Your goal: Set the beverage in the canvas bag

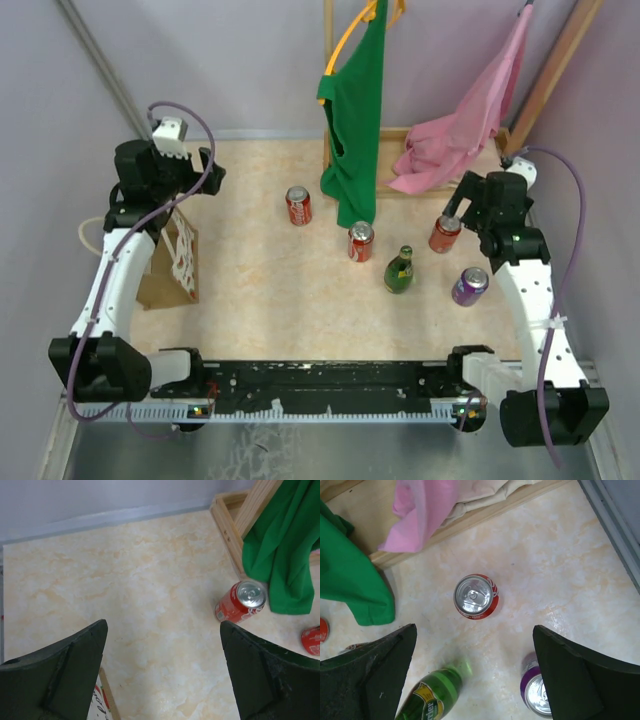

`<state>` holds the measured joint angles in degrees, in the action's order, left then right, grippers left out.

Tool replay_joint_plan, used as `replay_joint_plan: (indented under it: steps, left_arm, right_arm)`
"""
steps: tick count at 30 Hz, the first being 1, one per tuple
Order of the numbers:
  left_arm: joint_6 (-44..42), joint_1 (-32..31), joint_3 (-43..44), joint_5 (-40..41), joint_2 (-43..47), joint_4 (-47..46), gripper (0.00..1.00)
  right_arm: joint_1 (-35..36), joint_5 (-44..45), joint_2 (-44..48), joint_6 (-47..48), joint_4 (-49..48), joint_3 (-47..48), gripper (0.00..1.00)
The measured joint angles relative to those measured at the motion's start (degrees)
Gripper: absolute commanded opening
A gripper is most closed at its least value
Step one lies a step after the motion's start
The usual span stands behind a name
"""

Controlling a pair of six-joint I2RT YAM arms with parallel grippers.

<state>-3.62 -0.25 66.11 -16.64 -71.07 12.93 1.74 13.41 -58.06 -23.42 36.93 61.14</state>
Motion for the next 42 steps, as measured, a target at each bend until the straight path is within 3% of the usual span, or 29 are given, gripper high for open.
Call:
replay_joint_plan:
  steps: [8, 16, 24, 32, 42]
  left_arm:
    - [2.8, 1.7, 12.6, 2.3, 0.0, 5.6, 0.99]
    - [5.7, 12.6, 19.4, 4.5, 0.0, 14.0, 0.94]
    - [6.1, 24.9, 19.6, 4.4, -2.0, 21.6, 0.83]
    - [-0.2, 25.0, 19.1, 10.2, -4.3, 29.2, 0.74]
    - [-10.0, 25.0, 9.5, 13.6, -2.4, 31.6, 0.6]
  right_arm:
    - [0.0, -4.4, 0.1, 4.5, 0.2, -1.6, 0.99]
    - [0.0, -9.0, -2.1, 5.4, 0.5, -1.5, 0.99]
    - [0.0, -12.0, -2.7, 5.4, 0.7, -1.5, 0.99]
    - [0.0, -15.2, -2.4, 5.8, 1.9, -1.5, 0.99]
    - [0.0, -18.6, -6.5, 7.4, 5.0, 3.2, 0.99]
